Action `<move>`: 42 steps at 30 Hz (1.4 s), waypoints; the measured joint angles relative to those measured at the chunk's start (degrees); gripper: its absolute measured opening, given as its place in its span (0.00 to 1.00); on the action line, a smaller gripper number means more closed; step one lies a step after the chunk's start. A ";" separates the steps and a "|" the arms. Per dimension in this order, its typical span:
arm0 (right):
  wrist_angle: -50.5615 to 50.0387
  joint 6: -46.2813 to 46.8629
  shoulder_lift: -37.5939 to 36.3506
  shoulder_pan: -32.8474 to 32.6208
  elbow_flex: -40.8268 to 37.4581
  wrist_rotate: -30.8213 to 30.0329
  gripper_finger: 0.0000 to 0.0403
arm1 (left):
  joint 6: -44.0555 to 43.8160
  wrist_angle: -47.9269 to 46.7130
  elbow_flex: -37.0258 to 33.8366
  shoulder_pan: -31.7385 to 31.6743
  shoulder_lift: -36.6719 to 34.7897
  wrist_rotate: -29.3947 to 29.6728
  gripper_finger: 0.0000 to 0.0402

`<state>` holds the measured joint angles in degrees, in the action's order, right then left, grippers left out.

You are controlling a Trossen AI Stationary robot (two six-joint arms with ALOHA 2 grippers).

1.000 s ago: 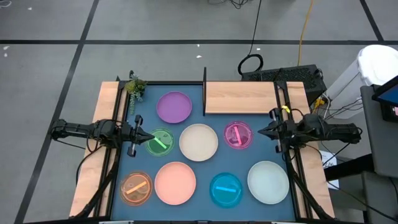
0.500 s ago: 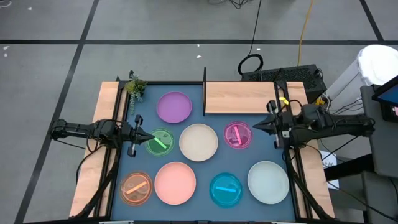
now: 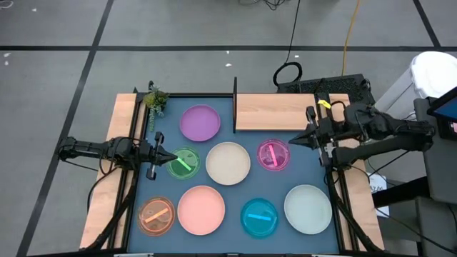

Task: Place and stack plates onto a shelf
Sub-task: Put the gray plate on the shelf

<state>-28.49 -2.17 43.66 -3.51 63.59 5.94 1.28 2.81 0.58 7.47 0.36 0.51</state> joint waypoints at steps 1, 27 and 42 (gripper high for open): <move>-1.03 0.06 0.90 0.00 1.27 -0.12 0.00 | 0.00 0.00 0.01 0.01 -0.02 0.00 0.01; -20.88 16.91 19.59 -8.38 14.45 -11.96 0.00 | -1.85 1.97 0.01 0.01 -0.01 -0.01 0.01; -24.88 36.94 21.74 -8.59 14.48 -7.19 0.00 | -14.82 4.08 6.28 0.67 4.95 8.08 0.01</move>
<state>-53.37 34.76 65.40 -12.10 78.06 -1.26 -13.55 6.89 6.86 8.14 5.31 8.59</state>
